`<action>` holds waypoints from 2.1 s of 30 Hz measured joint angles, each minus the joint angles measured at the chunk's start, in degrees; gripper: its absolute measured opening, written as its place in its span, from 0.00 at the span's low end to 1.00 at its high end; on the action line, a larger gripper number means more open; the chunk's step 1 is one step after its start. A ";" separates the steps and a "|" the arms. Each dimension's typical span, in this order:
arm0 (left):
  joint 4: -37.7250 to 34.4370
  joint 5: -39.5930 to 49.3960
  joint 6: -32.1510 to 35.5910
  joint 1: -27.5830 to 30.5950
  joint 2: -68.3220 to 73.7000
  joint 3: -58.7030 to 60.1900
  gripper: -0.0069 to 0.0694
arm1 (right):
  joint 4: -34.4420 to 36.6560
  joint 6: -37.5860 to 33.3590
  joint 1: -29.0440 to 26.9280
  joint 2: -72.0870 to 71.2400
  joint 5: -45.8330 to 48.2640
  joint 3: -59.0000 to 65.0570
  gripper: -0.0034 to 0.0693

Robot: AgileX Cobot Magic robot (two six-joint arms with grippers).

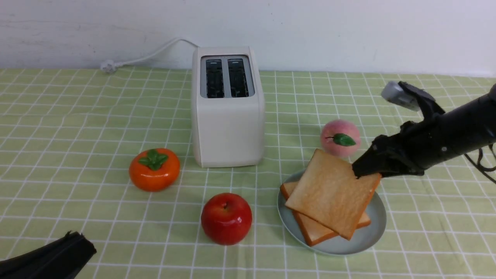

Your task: Take toasted bread from bread machine on green coffee tablecloth place on plate.

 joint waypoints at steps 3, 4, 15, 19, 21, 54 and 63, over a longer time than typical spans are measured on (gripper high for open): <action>0.00 -0.10 0.00 0.00 0.00 0.02 0.08 | -3.77 2.76 -2.27 -2.78 2.28 -1.96 0.73; 0.00 -0.22 0.00 0.00 0.00 0.02 0.08 | -5.23 4.62 -3.39 -4.45 3.97 -2.83 0.73; -0.02 -0.67 0.18 0.00 0.00 0.02 0.09 | -12.96 11.41 -5.54 -25.68 17.50 -4.81 0.23; -0.02 -0.93 0.18 0.00 0.00 0.02 0.09 | -17.21 12.74 -5.54 -35.03 21.28 -4.81 0.05; -0.07 -0.93 0.18 0.00 0.00 0.02 0.09 | -18.59 14.22 -5.54 -40.41 21.76 -4.81 0.04; -0.19 -0.83 0.18 0.00 0.00 0.02 0.12 | -19.61 15.74 -2.98 -81.95 -17.77 59.70 0.06; -0.19 -0.69 0.18 0.00 0.00 0.02 0.13 | -21.84 15.85 -1.60 -94.31 -22.39 66.11 0.06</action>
